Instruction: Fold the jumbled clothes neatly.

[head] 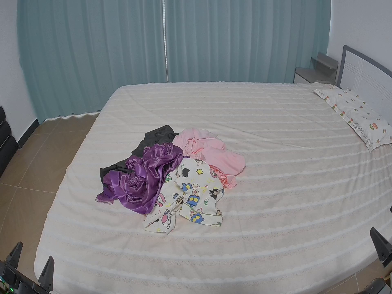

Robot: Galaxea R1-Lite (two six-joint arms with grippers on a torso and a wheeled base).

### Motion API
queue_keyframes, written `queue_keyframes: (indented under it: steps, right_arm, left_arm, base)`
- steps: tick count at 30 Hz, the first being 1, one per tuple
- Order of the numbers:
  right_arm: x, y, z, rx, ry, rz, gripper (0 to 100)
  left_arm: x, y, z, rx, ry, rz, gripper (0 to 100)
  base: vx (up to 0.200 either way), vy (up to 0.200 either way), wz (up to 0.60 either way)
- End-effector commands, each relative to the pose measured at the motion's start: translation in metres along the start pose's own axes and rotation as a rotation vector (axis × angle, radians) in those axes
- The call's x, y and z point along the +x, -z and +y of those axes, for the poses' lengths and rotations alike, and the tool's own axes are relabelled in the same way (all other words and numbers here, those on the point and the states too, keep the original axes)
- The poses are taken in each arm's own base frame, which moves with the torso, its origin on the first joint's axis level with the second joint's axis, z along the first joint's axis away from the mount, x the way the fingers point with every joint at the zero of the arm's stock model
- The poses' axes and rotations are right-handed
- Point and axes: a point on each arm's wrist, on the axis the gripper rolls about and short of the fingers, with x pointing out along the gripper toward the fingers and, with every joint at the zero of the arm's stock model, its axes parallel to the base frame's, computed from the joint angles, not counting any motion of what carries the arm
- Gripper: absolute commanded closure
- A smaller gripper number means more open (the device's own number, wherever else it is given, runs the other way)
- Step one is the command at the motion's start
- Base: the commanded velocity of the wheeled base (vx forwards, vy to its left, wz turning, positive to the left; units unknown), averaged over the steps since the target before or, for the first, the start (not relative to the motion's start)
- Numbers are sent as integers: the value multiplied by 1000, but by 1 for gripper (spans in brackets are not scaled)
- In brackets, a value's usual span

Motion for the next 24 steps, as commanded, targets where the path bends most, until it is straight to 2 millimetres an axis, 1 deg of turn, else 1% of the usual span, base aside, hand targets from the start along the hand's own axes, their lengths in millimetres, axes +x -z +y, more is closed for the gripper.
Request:
queue_keyframes:
  steps: [1,2,5,8,11,12,13,14,15,17,20,21,24]
  right_arm:
    - [267,3,86,413,-362,495,0]
    - [297,20,98,442,-370,485,0]
    - [311,30,104,452,-374,486,0]
    - [323,36,109,460,-380,479,0]
    - [349,50,119,493,-377,492,0]
    - [351,51,121,495,-377,491,0]
    - [363,57,124,507,-374,494,0]
    - [369,61,126,509,-374,497,0]
    - [372,64,130,507,-378,501,0]
    - [377,76,140,497,-387,530,0]
    - [378,78,141,496,-389,533,0]
    - [387,106,164,469,-401,579,0]
    - [397,119,176,455,-393,591,0]
  left_arm:
    - [1,5,0,-1,-1,18,0]
    - [1,5,0,-2,-1,18,0]
    - [1,5,0,-1,1,17,0]
    - [1,5,0,-1,-1,18,0]
    - [1,5,0,-1,-1,18,0]
    - [1,5,0,-1,-1,18,0]
    - [1,5,0,-2,-2,18,0]
    - [1,5,0,-1,-2,18,0]
    - [1,5,0,-1,-1,18,0]
    - [1,5,0,-1,-1,18,0]
    - [1,5,0,-1,-1,18,0]
    - [1,5,0,-1,-1,18,0]
    - [1,5,0,-1,1,17,0]
  base:
    - [0,0,0]
    - [0,0,0]
    - [0,0,0]
    - [0,0,0]
    - [0,0,0]
    - [0,0,0]
    - [0,0,0]
    - [0,0,0]
    - [0,0,0]
    - [0,0,0]
    - [0,0,0]
    - [0,0,0]
    - [0,0,0]
